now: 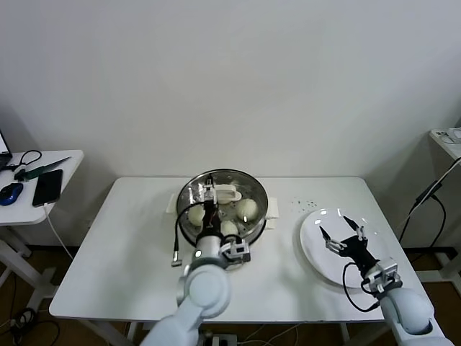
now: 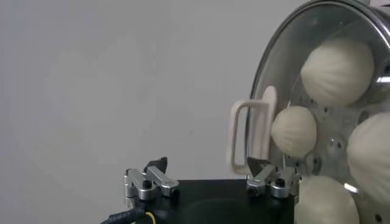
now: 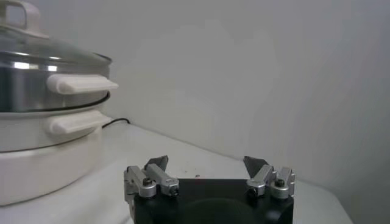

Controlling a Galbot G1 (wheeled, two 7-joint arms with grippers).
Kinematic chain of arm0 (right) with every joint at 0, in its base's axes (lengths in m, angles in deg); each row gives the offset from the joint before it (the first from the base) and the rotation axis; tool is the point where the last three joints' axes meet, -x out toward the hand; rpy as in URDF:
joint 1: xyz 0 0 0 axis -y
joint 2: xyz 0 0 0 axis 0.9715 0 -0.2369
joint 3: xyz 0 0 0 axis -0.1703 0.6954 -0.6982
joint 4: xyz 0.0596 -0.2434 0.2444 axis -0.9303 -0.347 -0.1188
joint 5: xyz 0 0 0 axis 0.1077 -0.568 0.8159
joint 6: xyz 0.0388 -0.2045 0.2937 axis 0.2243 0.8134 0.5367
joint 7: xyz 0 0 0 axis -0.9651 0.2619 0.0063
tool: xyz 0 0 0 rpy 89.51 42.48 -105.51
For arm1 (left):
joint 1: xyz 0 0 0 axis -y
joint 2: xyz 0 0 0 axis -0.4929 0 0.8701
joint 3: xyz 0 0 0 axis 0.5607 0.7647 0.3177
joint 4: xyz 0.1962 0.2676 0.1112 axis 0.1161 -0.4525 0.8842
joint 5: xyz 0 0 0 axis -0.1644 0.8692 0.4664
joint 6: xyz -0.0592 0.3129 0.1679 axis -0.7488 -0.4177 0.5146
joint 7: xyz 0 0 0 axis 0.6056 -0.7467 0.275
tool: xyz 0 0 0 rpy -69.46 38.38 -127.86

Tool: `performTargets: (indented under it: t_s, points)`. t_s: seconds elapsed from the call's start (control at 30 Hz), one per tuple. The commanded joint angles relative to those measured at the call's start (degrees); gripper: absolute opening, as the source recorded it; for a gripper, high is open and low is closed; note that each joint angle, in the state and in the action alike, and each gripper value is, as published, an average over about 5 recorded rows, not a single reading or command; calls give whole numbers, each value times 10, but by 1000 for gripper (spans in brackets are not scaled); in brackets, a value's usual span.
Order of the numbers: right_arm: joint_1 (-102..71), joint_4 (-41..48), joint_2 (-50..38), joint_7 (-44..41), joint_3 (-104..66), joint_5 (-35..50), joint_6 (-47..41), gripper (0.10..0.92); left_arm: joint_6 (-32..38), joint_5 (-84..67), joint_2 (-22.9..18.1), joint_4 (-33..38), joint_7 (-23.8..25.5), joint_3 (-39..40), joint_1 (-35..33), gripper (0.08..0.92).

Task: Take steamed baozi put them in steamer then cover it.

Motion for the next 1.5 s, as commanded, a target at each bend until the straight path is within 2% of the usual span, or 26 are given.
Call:
performTargets:
  t_s: [0.03,0.3,0.5,0.7,0.83,0.97,1.5]
  points:
    - [-9,-9,5,15,-10,23,-11,823,74,-133,33,151,-56,-86,-120,819]
    - [-27,-20,23,12,-16,11,3,823,209,-397,18,172,-164,-238,-214,823]
    - [-39,-29,37,10,-17,2,15,823,318,-668,-2,157,-205,-356,-266,823]
    - [-51,-36,45,6,-17,-9,30,823,399,-819,-19,88,-213,-430,-295,823]
    - [-60,-43,51,6,-16,-18,46,823,430,-874,-20,35,-208,-442,-310,823]
    - [-67,-49,56,7,-15,-18,53,823,449,-905,-20,11,-205,-440,-321,823]
    - [-69,-45,64,8,-14,-9,60,823,455,-906,-24,20,-207,-434,-331,823]
